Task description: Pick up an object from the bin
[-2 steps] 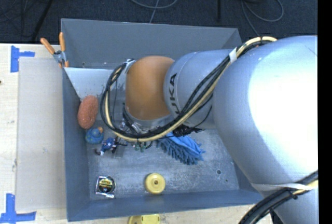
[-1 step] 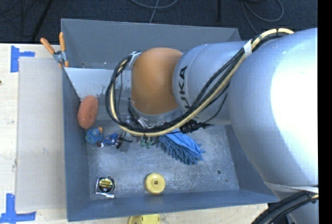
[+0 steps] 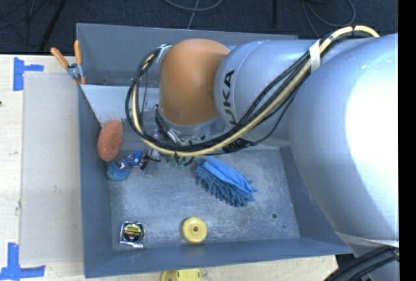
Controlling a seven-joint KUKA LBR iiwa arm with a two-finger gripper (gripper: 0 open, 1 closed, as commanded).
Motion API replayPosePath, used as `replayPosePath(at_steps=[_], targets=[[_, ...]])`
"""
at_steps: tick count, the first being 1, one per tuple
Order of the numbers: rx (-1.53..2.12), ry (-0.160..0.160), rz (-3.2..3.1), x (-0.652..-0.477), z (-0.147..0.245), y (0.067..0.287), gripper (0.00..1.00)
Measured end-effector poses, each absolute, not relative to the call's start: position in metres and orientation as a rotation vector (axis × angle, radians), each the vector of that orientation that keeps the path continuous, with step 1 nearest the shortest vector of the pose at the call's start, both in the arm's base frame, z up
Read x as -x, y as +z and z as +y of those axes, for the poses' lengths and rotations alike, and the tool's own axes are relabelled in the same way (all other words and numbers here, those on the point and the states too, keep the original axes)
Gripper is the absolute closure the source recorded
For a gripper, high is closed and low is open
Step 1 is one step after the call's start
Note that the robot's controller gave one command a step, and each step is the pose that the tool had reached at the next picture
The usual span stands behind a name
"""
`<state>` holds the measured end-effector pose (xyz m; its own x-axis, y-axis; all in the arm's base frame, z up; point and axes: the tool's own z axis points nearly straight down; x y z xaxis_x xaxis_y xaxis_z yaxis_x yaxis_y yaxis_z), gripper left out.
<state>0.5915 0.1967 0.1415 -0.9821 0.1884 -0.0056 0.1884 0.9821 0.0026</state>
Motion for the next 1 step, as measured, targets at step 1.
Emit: replayPosePath(at_steps=[1], targets=[[-0.306, -0.007, 3.138, -0.5847, 0.1929, 0.1535, 1.00]])
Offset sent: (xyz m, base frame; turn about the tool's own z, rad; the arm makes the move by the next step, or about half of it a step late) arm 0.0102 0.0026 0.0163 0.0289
